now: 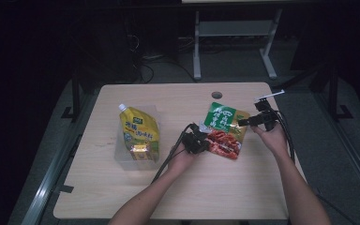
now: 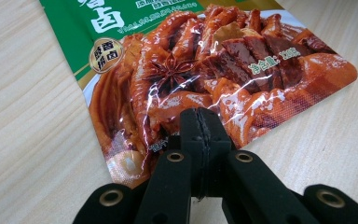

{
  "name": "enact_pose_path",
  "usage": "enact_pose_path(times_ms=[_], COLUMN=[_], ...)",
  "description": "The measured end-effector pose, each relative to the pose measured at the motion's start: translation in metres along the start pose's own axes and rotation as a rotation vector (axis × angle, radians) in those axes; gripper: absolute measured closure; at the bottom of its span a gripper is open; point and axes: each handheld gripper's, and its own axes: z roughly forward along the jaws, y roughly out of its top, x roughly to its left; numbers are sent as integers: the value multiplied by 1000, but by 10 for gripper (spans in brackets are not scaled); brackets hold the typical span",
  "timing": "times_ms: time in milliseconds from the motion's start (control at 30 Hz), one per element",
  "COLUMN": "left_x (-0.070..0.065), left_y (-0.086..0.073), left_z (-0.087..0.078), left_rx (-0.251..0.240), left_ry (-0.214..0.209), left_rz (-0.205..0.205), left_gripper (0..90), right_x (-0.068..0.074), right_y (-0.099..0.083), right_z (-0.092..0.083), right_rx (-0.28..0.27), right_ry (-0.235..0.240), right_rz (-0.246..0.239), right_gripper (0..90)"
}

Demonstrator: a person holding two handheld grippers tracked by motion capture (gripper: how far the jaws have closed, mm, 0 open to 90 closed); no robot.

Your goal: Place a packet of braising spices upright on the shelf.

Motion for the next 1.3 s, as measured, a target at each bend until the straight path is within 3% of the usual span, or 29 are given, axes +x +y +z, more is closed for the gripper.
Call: enact_pose_path(times_ms=[400,1300], left_x=[-1,-2], left_y=[1,1], left_z=[2,3], left_rx=[22,30], left_ry=[7,12], left_rz=[9,16], left_gripper=[896,894], right_x=[-9,-27], right_y=[-1,-4], right_z=[12,28], right_rx=[28,48], right_ry=[-16,4], right_rz=[37,130], right_gripper=[342,402])
